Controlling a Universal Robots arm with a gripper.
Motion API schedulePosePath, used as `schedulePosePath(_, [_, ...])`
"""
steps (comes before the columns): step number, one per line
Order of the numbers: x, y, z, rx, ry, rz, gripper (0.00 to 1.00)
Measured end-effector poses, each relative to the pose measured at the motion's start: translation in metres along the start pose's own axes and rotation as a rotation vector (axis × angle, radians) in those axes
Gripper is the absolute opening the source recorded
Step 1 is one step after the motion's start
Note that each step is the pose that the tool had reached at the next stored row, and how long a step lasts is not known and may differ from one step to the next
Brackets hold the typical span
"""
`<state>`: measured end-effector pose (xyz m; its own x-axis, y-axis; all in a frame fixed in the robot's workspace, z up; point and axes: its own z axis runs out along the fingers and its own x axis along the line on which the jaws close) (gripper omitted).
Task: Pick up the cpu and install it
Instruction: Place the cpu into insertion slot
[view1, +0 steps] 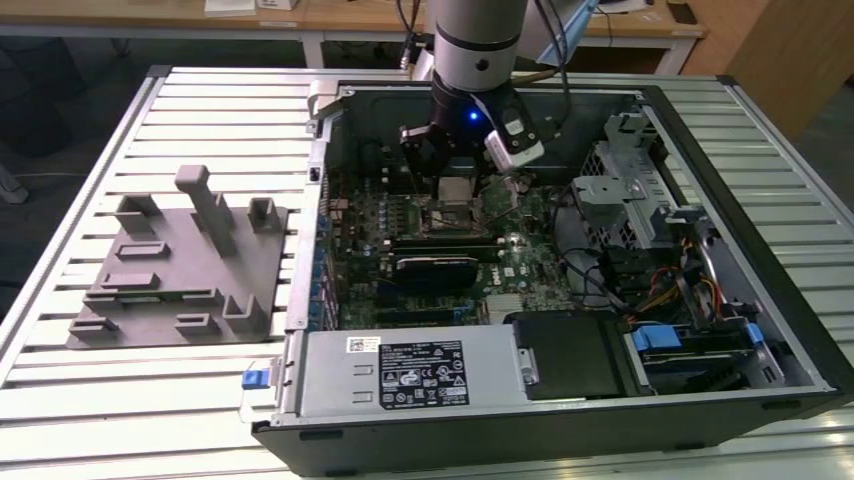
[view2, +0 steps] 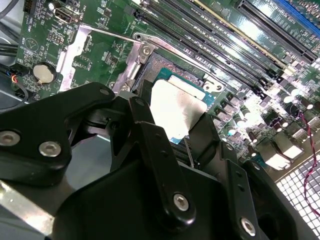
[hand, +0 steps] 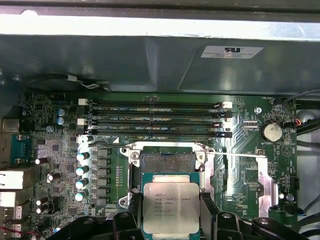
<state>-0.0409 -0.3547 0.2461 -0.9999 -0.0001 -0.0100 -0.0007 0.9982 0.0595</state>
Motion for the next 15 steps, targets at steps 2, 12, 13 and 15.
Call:
schedulePosePath(2, [0.0,0.0,0.0,-0.0001,0.0,0.001,0.54])
schedulePosePath(12, [0.0,-0.0001,0.0012,0.0016,-0.0099,0.166,0.54])
schedulePosePath(13, [0.0,-0.0001,0.0013,0.0019,-0.011,0.185,0.54])
schedulePosePath(15, [0.0,-0.0001,0.0015,0.0022,-0.0131,0.221,0.54])
